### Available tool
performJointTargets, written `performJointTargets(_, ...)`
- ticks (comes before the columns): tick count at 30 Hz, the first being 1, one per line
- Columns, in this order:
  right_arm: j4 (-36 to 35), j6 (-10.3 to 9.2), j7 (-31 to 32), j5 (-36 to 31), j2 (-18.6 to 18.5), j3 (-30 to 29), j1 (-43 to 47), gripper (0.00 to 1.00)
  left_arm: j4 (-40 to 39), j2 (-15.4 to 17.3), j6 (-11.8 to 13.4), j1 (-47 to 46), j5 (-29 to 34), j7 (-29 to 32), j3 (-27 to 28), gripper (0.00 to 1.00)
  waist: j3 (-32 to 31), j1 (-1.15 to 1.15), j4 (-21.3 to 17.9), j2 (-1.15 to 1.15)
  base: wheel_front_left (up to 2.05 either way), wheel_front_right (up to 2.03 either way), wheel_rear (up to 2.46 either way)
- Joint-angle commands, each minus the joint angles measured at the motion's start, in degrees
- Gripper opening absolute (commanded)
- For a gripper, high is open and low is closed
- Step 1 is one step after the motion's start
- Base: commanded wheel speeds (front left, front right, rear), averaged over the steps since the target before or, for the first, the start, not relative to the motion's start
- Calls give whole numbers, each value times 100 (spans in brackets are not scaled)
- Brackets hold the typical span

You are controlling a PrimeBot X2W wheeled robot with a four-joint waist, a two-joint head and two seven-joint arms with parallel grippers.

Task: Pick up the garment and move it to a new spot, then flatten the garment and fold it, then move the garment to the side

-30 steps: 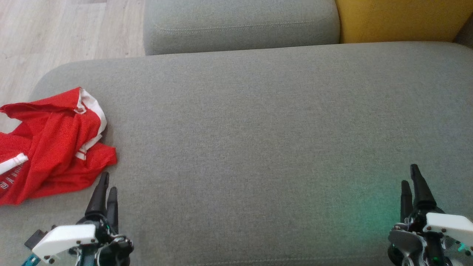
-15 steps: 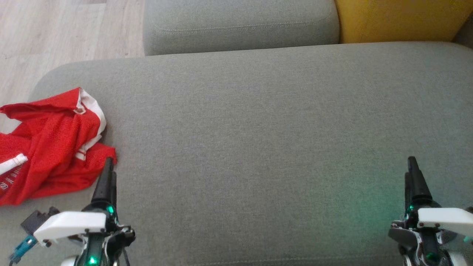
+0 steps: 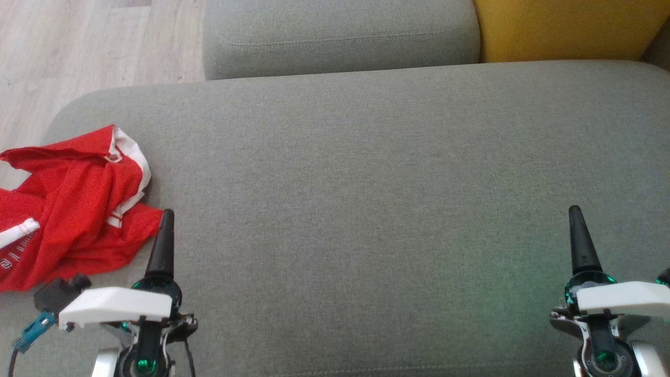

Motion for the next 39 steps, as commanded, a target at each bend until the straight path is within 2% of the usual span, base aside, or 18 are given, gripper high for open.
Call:
performJointTargets(1,-289,10,-10,-257,-124,91,-304,100,-275,90,-22,-321,268,-87,29,100,-4,0,1,0,0,0,0)
performJointTargets(23,-539,13,-47,-1842,-97,245,-225,100,-423,212,91,-311,2043,-439,-205,100,-36,0,12,0,0,0,0)
performJointTargets(39,-657,16,-104,-3058,-77,371,-177,100,-491,342,272,-324,3313,-707,-385,100,-63,0,22,0,0,0,0)
